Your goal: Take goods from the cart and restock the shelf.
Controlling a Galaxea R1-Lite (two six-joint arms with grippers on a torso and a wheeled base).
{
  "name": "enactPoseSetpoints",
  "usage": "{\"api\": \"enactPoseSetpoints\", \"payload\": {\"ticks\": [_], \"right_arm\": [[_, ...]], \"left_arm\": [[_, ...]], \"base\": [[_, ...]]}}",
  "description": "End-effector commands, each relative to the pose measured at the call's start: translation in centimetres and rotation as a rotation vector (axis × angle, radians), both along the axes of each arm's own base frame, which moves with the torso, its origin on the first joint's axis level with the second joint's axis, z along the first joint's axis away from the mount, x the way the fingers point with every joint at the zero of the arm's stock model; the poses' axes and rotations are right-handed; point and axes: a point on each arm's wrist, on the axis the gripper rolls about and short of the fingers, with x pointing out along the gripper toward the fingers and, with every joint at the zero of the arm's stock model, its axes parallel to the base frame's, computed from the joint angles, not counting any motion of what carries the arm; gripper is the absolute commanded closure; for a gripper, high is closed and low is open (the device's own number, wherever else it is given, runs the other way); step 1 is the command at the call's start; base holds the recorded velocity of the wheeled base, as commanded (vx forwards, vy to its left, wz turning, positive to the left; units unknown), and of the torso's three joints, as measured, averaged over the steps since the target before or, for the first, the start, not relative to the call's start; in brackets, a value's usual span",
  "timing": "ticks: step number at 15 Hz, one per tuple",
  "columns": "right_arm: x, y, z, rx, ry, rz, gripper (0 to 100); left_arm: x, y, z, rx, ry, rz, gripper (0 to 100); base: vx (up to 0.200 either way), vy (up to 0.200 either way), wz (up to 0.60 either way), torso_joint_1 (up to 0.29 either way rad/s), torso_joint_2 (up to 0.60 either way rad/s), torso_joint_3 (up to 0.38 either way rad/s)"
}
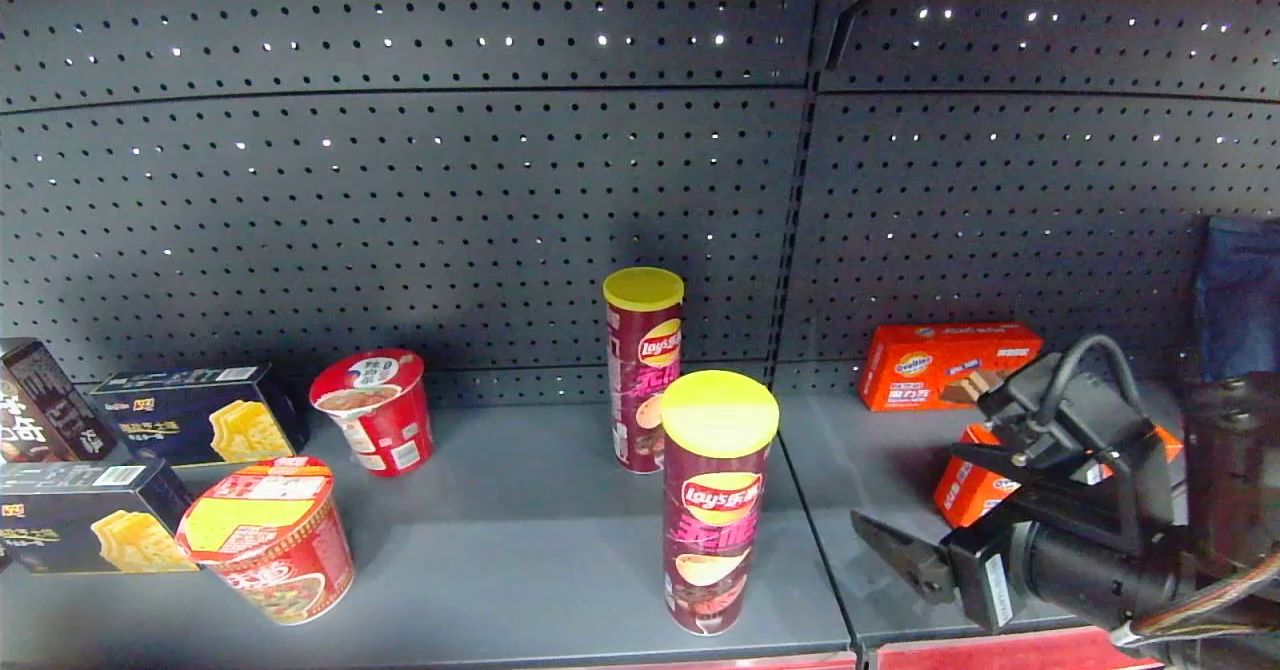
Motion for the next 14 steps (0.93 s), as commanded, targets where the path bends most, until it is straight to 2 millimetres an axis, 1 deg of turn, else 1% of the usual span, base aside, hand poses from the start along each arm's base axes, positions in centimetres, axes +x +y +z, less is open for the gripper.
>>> {"api": "enactPoseSetpoints", "payload": {"ticks": [1, 2, 4, 5, 6, 7, 8, 11, 14], "right_arm": [[0.6, 1.5, -1.8, -0.061, 0.06, 0.028, 0], [1.0, 2.2, -2.5, -0.082, 0.08, 0.039, 0], [1.8, 3.2, -3.2, -0.101, 0.099, 0.043, 0], [2.1, 3.4, -3.3, -0.103, 0.102, 0.043, 0], [3.1, 4.5, -3.4, -0.103, 0.1, 0.039, 0], [3.5, 4.9, -3.4, -0.101, 0.098, 0.037, 0], [4.4, 5.8, -3.3, -0.097, 0.092, 0.032, 0], [5.3, 6.8, -3.4, -0.09, 0.087, 0.03, 0], [5.6, 7.3, -3.3, -0.085, 0.08, 0.031, 0]], "left_arm": [[0.1, 0.0, 0.1, 0.0, 0.015, 0.0, 0], [0.2, 0.0, 0.0, -0.001, 0.024, -0.001, 0], [0.3, 0.0, 0.1, -0.001, 0.028, -0.001, 0], [0.3, 0.0, 0.1, -0.003, 0.028, -0.001, 0], [0.3, 0.0, 0.1, -0.016, 0.023, 0.0, 0], [0.3, 0.0, 0.1, -0.021, 0.022, 0.001, 0], [0.3, 0.0, 0.0, -0.03, 0.02, 0.004, 0], [0.2, 0.0, 0.0, -0.037, 0.016, 0.004, 0], [0.3, 0.0, 0.0, -0.037, 0.018, 0.003, 0]], "base": [[0.0, 0.0, 0.0, 0.0, 0.0, 0.0], [0.0, 0.0, 0.0, 0.0, 0.0, 0.0], [0.0, 0.0, 0.0, 0.0, 0.0, 0.0], [0.0, 0.0, 0.0, 0.0, 0.0, 0.0], [0.0, 0.0, 0.0, 0.0, 0.0, 0.0], [0.0, 0.0, 0.0, 0.0, 0.0, 0.0], [0.0, 0.0, 0.0, 0.0, 0.0, 0.0], [0.0, 0.0, 0.0, 0.0, 0.0, 0.0], [0.0, 0.0, 0.0, 0.0, 0.0, 0.0]]}}
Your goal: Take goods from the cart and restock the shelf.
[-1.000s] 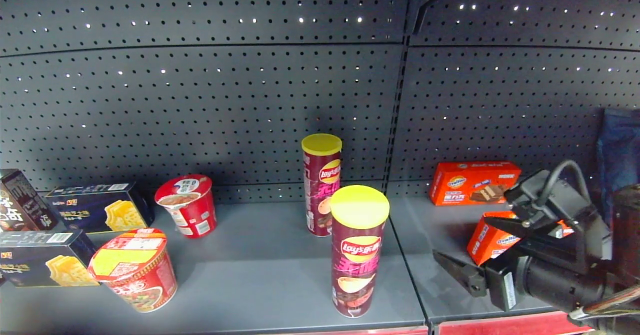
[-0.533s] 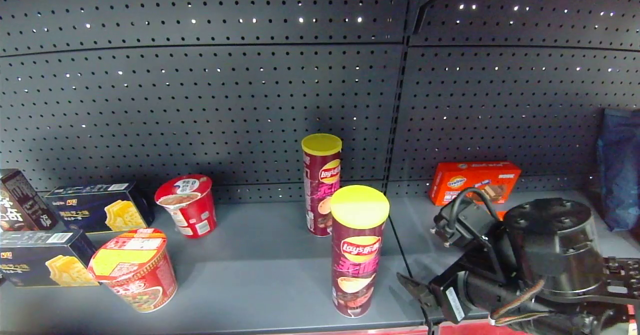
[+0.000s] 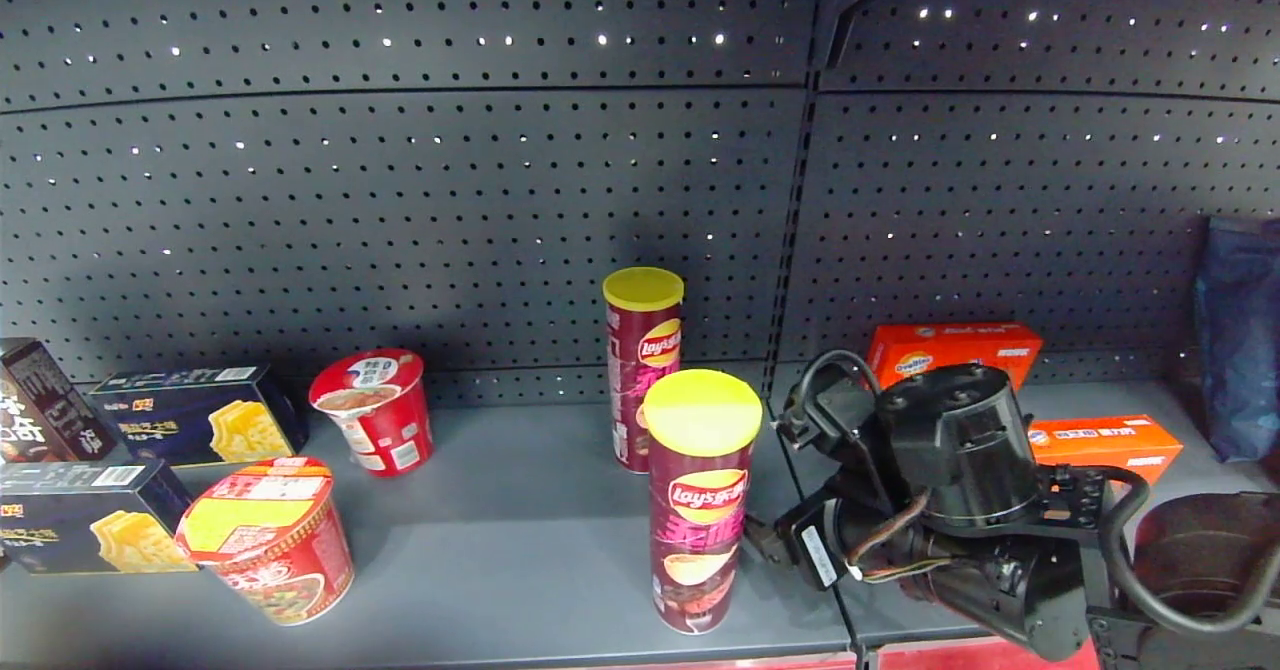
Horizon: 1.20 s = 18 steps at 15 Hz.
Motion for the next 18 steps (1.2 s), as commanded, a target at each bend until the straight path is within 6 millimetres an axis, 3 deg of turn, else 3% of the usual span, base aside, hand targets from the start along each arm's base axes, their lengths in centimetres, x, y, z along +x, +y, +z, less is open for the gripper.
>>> {"api": "enactPoseSetpoints", "payload": {"ticks": [1, 6, 18], "right_arm": [[0.2, 0.3, -0.4, -0.009, 0.008, 0.001, 0], [-0.2, -0.3, -0.3, -0.007, 0.01, -0.005, 0], [0.0, 0.8, -0.8, -0.017, 0.018, 0.017, 0]], "left_arm": [[0.0, 0.0, 0.0, 0.001, 0.004, 0.001, 0], [0.0, 0.0, 0.0, 0.0, 0.004, 0.0, 0], [0.1, 0.0, 0.0, 0.001, 0.006, 0.0, 0]], "base": [[0.0, 0.0, 0.0, 0.0, 0.0, 0.0], [0.0, 0.0, 0.0, 0.0, 0.0, 0.0], [0.0, 0.0, 0.0, 0.0, 0.0, 0.0]]}}
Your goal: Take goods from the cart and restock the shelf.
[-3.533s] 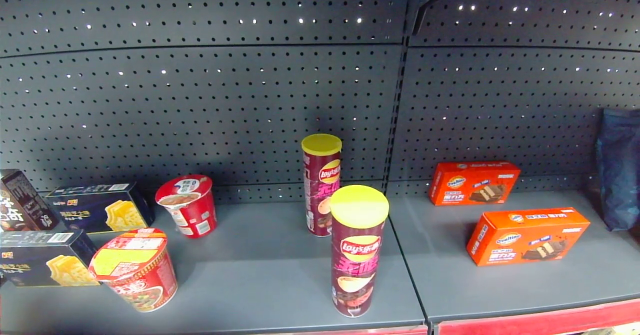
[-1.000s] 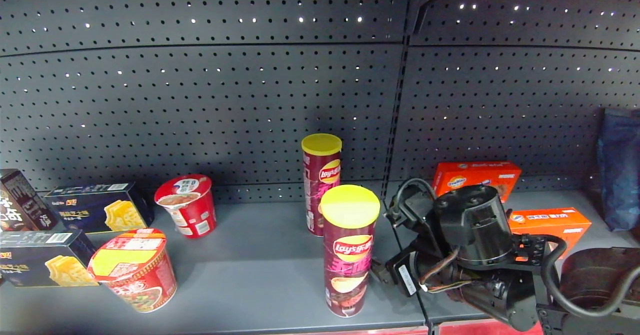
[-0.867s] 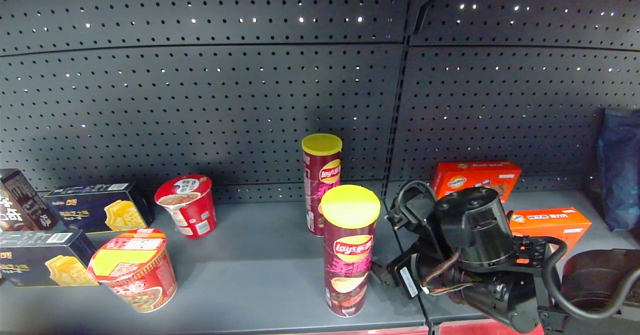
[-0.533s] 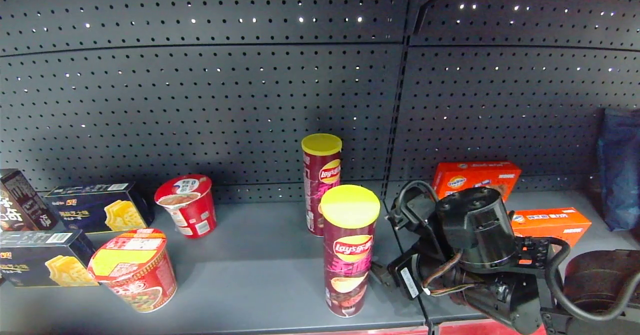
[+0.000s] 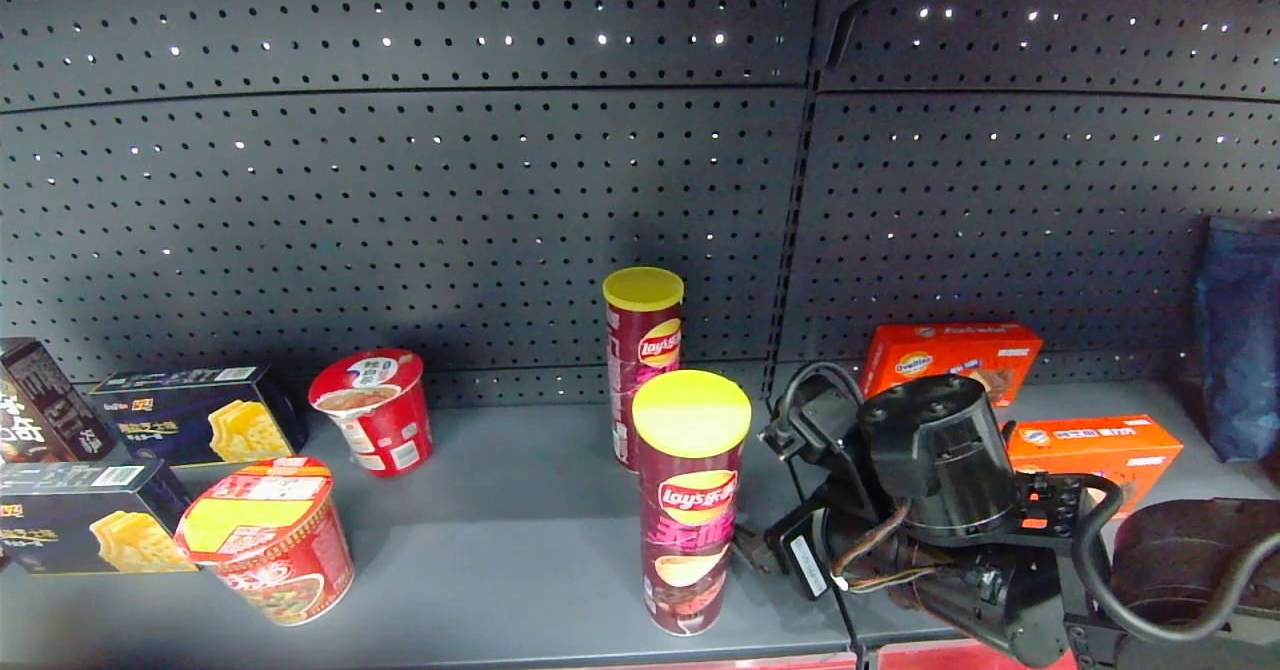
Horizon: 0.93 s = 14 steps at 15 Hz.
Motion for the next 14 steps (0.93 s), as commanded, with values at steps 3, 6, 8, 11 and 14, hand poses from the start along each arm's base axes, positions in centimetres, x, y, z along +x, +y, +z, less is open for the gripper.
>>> {"api": "enactPoseSetpoints", "payload": {"ticks": [3, 6, 8, 11, 14], "right_arm": [[-0.2, -0.4, -0.6, -0.02, 0.014, -0.006, 0], [-0.4, -0.5, -0.4, -0.015, 0.011, -0.001, 0], [-0.5, -0.3, -0.4, -0.015, 0.009, 0.004, 0], [-0.8, 0.0, -0.2, -0.01, 0.006, 0.019, 0], [-1.0, 0.4, -0.4, -0.014, 0.009, 0.032, 0]], "left_arm": [[0.0, 0.0, 0.0, -0.017, -0.003, 0.004, 0], [0.0, 0.0, 0.0, -0.019, -0.002, 0.003, 0], [0.0, 0.0, 0.0, -0.019, -0.002, 0.003, 0], [0.0, 0.0, 0.0, -0.019, -0.002, 0.003, 0], [0.0, 0.0, 0.0, -0.019, -0.002, 0.003, 0]], "base": [[0.0, 0.0, 0.0, 0.0, 0.0, 0.0], [0.0, 0.0, 0.0, 0.0, 0.0, 0.0], [0.0, 0.0, 0.0, 0.0, 0.0, 0.0], [0.0, 0.0, 0.0, 0.0, 0.0, 0.0], [0.0, 0.0, 0.0, 0.0, 0.0, 0.0]]}}
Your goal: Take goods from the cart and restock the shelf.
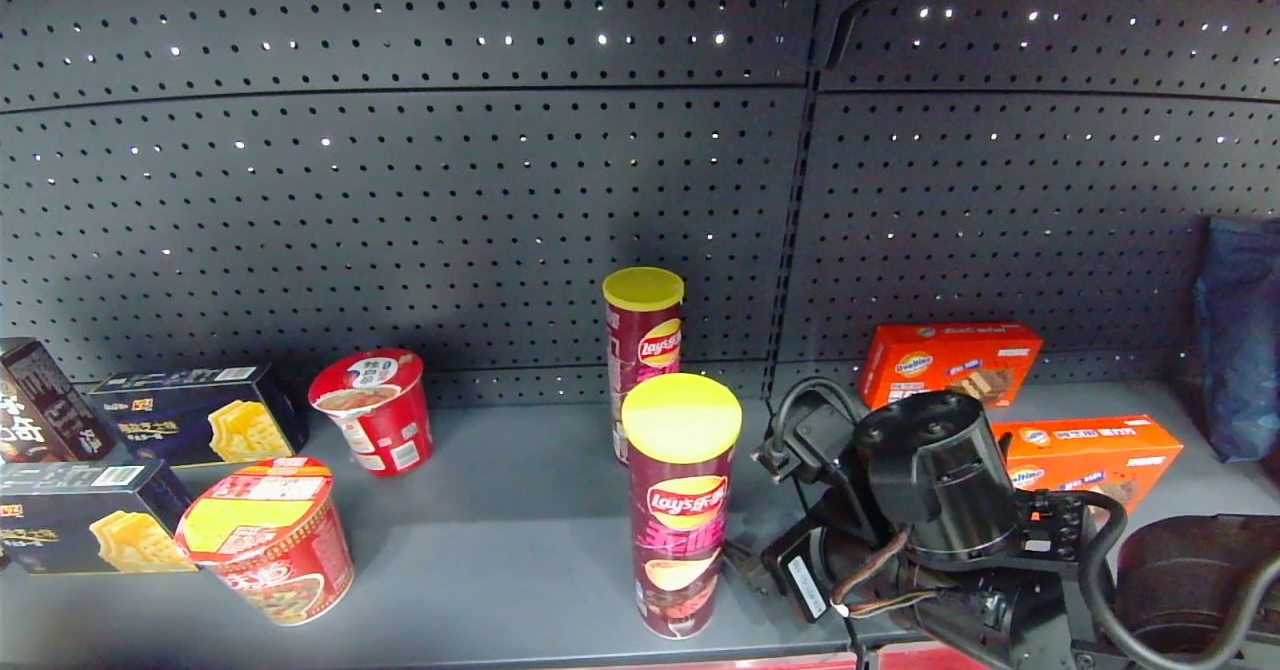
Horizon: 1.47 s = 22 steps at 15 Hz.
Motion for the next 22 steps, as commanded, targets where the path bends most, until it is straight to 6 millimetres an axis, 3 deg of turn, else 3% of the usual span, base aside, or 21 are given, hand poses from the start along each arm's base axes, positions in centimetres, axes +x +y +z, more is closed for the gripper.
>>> {"api": "enactPoseSetpoints", "payload": {"ticks": [1, 22], "right_arm": [[-0.1, 0.2, 0.0, 0.0, 0.0, 0.006, 0], [0.9, 1.7, -0.5, 0.0, 0.002, 0.01, 0]], "left_arm": [[0.0, 0.0, 0.0, 0.0, 0.002, 0.0, 0], [0.0, 0.0, 0.0, -0.001, 0.001, -0.001, 0]], "base": [[0.0, 0.0, 0.0, 0.0, 0.0, 0.0], [0.0, 0.0, 0.0, 0.0, 0.0, 0.0]]}}
